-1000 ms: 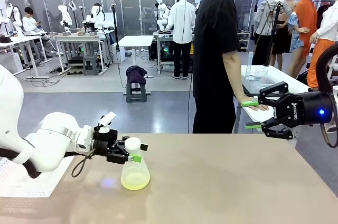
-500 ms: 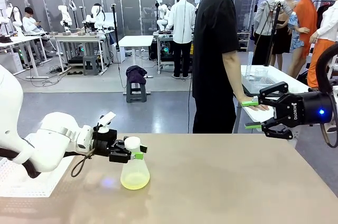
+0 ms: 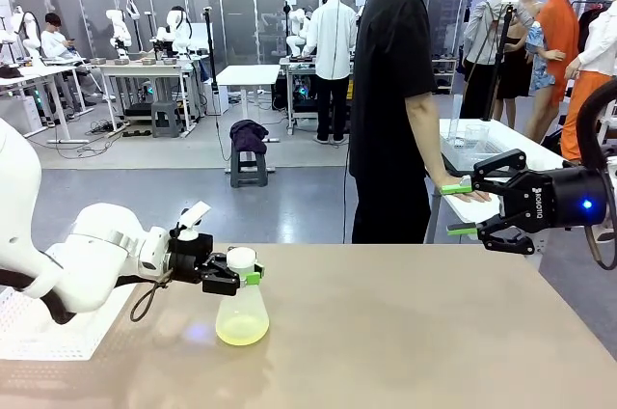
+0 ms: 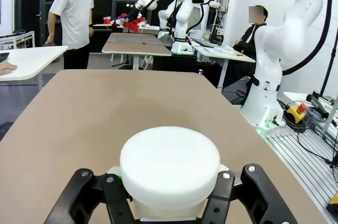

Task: Prepare the solutions needed for the experiment.
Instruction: When the human places the Big flask in the center of the table, pick up the Big flask and place it in the left Organizing basket.

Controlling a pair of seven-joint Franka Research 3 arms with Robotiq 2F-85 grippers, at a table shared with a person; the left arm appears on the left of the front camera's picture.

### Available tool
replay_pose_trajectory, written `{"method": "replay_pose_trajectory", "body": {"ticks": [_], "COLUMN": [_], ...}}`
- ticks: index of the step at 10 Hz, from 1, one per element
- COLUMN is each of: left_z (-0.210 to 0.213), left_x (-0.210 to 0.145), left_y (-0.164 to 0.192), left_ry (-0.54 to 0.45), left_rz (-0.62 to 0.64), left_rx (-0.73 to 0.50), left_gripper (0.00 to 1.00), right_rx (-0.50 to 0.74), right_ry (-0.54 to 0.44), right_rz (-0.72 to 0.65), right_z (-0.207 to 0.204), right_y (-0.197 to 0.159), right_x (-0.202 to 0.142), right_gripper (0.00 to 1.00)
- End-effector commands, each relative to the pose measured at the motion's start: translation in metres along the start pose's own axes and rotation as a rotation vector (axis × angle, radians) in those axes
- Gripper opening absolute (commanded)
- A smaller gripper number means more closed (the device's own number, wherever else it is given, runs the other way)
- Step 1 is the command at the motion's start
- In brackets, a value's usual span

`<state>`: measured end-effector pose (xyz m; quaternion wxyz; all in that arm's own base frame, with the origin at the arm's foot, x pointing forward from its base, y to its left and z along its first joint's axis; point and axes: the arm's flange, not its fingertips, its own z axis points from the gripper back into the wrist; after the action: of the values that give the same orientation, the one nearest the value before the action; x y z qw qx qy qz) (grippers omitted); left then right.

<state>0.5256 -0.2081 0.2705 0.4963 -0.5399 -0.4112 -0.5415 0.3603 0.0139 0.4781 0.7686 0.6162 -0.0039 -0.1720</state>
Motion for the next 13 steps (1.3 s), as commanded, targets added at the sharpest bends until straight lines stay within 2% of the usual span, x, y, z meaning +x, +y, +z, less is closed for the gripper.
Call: {"method": "replay_pose_trajectory", "body": {"ticks": [1, 2, 6, 7, 10, 13], "left_z": [0.004, 0.005, 0.031, 0.04, 0.093, 0.168], "left_x": [-0.004, -0.001, 0.054, 0.066, 0.099, 0.126], "left_y": [-0.002, -0.002, -0.018, -0.02, -0.032, -0.052], "left_ry": [-0.024, -0.027, 0.061, 0.046, 0.072, 0.002], "left_rz": [-0.017, -0.026, -0.119, -0.12, -0.146, -0.194], "left_rx": [0.009, 0.003, 0.037, 0.022, 0.098, 0.222], "left_gripper": [0.0, 0.09, 0.09, 0.09, 0.09, 0.09], "right_rx": [0.009, 0.009, 0.009, 0.009, 0.009, 0.009], "right_ry": [0.0, 0.0, 0.0, 0.0, 0.0, 0.0], "right_rz": [-0.023, -0.023, -0.023, -0.023, -0.023, -0.023], "right_z": [-0.001, -0.001, -0.001, -0.001, -0.001, -0.001], "right_y": [0.003, 0.003, 0.003, 0.003, 0.003, 0.003], "right_x": [-0.001, -0.001, -0.001, -0.001, -0.001, -0.001], "right_gripper": [0.58, 0.58, 0.58, 0.58, 0.58, 0.58]}}
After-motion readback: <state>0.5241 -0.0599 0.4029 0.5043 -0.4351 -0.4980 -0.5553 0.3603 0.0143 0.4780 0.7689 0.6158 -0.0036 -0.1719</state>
